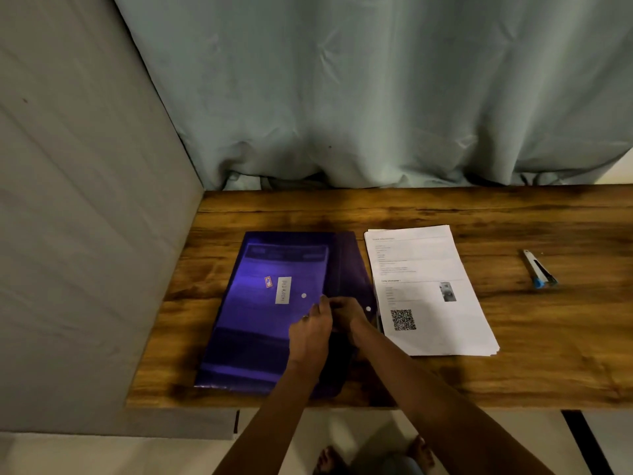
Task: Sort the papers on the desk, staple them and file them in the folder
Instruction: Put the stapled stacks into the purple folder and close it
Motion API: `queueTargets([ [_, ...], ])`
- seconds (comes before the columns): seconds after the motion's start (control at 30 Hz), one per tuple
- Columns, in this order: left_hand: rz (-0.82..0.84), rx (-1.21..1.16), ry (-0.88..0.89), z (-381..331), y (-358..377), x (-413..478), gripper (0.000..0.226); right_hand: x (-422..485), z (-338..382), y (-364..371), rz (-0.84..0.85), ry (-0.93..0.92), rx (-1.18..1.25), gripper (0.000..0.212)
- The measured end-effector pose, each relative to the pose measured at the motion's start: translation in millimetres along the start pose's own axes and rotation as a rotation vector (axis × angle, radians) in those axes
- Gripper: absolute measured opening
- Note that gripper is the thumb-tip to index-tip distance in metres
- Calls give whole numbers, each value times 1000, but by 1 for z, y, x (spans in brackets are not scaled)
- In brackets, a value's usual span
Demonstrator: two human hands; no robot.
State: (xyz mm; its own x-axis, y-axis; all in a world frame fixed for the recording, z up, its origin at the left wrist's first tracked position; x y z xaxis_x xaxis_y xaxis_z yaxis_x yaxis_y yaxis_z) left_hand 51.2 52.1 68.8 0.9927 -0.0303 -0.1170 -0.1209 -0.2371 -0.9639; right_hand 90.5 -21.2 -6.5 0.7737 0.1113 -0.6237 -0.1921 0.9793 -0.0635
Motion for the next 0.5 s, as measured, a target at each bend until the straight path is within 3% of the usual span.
queueTargets([
  [0.1, -40, 11, 9, 2, -7, 3, 60, 7, 1, 3, -2, -8, -11, 22],
  [0.13, -46, -8, 14, 1, -9, 3, 57, 9, 3, 2, -10, -17, -33, 23],
  [0.23, 136, -19, -27, 6, 11, 0, 44, 13, 8, 3, -32, -52, -91, 24],
  [0.3, 75, -9, -20, 8, 10, 3, 37, 14, 8, 4, -27, -51, -76, 24],
  [0.43, 121, 67, -6, 7, 11, 5, 47, 15, 5, -1, -14, -3, -23, 23],
  [0.5, 93, 56, -16, 8, 13, 7, 49, 15, 2, -13, -62, 11, 116, 23],
])
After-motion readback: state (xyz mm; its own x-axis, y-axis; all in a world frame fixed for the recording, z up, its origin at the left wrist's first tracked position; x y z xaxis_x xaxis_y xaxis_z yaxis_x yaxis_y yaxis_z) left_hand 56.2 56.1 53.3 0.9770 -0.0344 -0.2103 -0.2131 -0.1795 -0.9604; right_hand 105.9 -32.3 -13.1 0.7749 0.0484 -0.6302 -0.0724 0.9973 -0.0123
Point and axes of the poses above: each hand's wrist, its own x-axis towards the middle knuckle, its own y-axis out of the palm, z = x × y, the point moved 10 cm from there along x, towards the middle knuckle, and after that the axes turned 2 degrees about y, right-handed, at the moved point
